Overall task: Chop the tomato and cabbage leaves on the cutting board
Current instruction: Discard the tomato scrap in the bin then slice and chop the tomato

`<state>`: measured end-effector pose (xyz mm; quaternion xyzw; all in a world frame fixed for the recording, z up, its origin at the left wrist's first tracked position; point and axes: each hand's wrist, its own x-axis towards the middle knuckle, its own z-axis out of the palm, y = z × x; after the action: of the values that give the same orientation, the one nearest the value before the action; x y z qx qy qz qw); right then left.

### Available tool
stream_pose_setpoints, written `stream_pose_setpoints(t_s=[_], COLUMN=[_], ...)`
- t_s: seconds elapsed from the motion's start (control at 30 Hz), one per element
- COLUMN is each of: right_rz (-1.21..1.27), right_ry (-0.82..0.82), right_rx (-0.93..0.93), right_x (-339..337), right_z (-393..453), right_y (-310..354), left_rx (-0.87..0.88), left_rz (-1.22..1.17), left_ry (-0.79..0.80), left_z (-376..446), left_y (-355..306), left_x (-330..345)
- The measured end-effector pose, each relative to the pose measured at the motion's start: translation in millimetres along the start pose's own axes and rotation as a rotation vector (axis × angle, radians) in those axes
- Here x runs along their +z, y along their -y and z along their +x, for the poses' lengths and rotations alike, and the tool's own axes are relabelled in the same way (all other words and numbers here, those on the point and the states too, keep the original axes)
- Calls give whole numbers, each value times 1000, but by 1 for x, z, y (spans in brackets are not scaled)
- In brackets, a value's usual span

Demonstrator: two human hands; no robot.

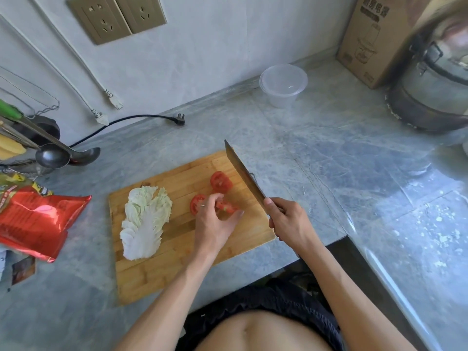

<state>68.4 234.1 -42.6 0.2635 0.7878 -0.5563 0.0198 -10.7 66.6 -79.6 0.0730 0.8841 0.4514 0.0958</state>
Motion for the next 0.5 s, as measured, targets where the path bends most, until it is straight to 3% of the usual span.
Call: stream_pose_setpoints(t_s=[0.07, 0.23, 0.37, 0.5], right_rz=[4, 7, 24, 10], right_ry=[-11, -40, -94, -131], right_rx=[22, 78, 106, 124], right_x=[0, 2, 9, 18], right_z=[-11, -42, -63, -80], right_y=[-7, -21, -21, -15], left_rx=[-18, -31, -4, 134], left_rz=[-19, 118, 238, 309], left_ry=[-39, 33, 200, 291], left_z=[-11, -31, -34, -23], left_y=[2, 14, 30, 34], left_x=[8, 12, -7, -15])
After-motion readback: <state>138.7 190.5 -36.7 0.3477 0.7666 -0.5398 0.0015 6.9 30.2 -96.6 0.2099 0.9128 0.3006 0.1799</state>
